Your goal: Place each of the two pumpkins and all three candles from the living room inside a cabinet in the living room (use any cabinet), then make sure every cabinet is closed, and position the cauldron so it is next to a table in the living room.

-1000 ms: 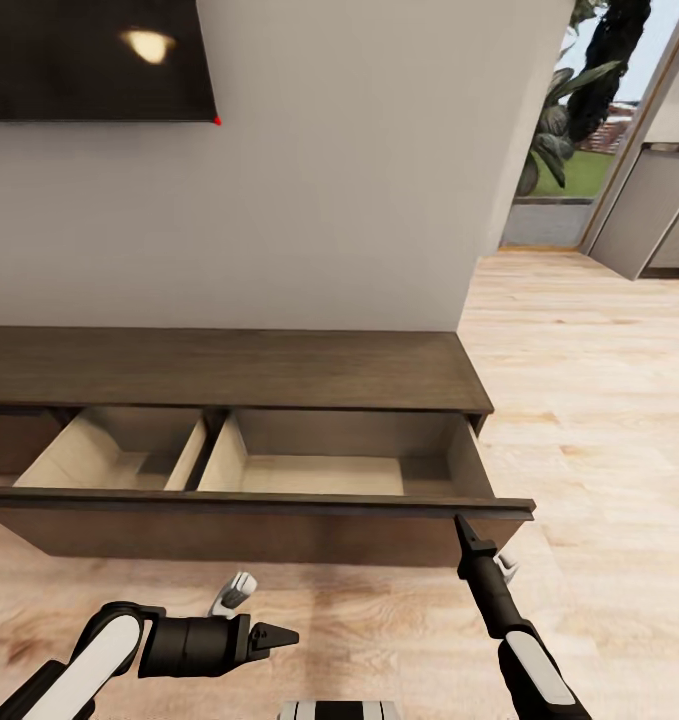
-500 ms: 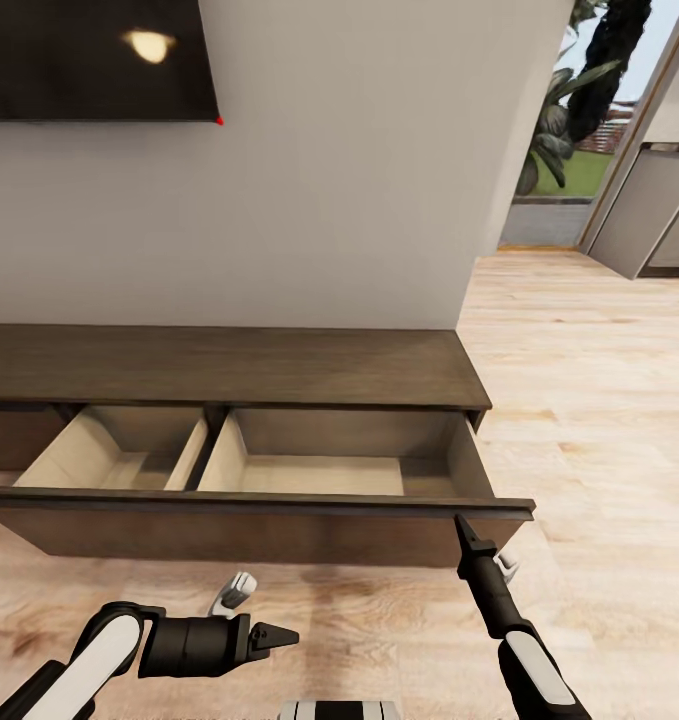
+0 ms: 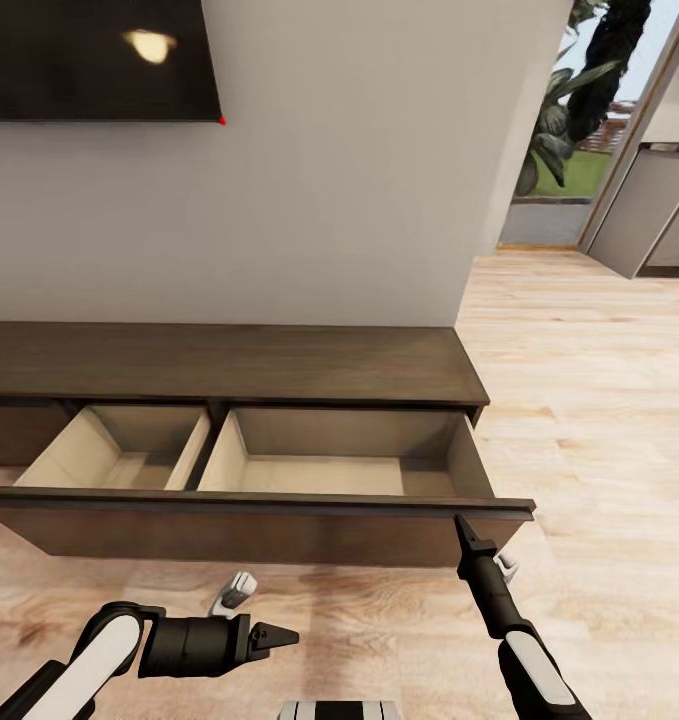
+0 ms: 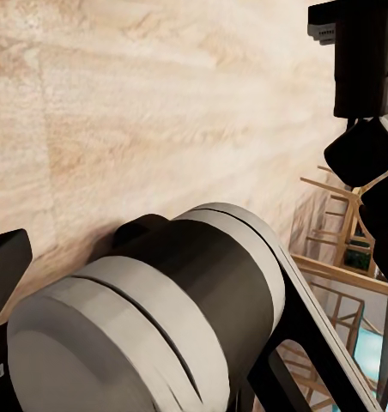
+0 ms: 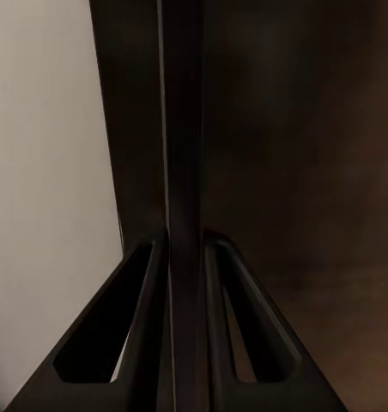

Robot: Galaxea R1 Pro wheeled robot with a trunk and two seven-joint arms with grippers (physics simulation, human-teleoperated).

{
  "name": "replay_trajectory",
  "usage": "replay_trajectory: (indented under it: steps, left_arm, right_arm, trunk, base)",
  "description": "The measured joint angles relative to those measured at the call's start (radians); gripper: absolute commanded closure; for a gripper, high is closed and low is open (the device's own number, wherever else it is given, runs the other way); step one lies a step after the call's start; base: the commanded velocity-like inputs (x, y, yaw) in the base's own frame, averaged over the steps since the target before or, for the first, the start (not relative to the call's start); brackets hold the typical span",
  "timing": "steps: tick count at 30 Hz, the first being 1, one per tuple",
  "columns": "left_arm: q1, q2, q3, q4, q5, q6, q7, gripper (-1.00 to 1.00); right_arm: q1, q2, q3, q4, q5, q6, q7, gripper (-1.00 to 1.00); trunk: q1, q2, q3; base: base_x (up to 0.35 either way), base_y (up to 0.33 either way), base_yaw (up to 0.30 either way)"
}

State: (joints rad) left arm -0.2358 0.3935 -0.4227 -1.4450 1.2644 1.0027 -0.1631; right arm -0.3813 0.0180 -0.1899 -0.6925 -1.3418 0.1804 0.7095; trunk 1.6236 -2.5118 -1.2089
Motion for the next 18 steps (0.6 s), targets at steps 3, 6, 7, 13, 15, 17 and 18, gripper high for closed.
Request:
replay_trajectory:
  steps: [3,6,7,13,15,17,18]
  left_arm:
    - [0.000,0.000,0.000,0.000,0.000,0.000,0.000,-1.00]
    - [0.000,0.000,0.000,0.000,0.000,0.000,0.000,-1.00]
    - [0.000,0.000,0.000,0.000,0.000,0.000,0.000,-1.00]
    - [0.000,0.000,0.000,0.000,0.000,0.000,0.000,-1.00]
    - [0.000,0.000,0.000,0.000,0.000,0.000,0.000,-1.00]
    - [0.000,0.000,0.000,0.000,0.000,0.000,0.000,-1.00]
    - [0.000,0.000,0.000,0.000,0.000,0.000,0.000,-1.00]
  right_arm:
    - [0.000,0.000,0.000,0.000,0.000,0.000,0.000,1.00]
    - [0.000,0.000,0.000,0.000,0.000,0.000,0.000,1.00]
    - [0.000,0.000,0.000,0.000,0.000,0.000,0.000,1.00]
    - [-0.007,0.000,-0.001,0.003,0.005,-0.005,-0.005,1.00]
    - [-0.007,0.000,-0.002,0.003,0.005,-0.005,-0.006,1.00]
    - [-0.007,0.000,-0.002,0.003,0.005,-0.005,-0.006,1.00]
    - [-0.007,0.000,-0.002,0.003,0.005,-0.005,-0.006,1.00]
  trunk:
    - [0.000,0.000,0.000]
    - [0.000,0.000,0.000]
    - [0.000,0.000,0.000]
    - [0.000,0.000,0.000]
    - [0.000,0.000,0.000]
    - [0.000,0.000,0.000]
    - [0.000,0.000,0.000]
  base:
    - [-0.001,0.000,0.000]
    - [-0.069,0.000,0.000]
    - [-0.150,0.000,0.000]
    - [-0.051,0.000,0.000]
    - [-0.007,0.000,0.000]
    - [-0.003,0.000,0.000]
    - [-0.002,0.000,0.000]
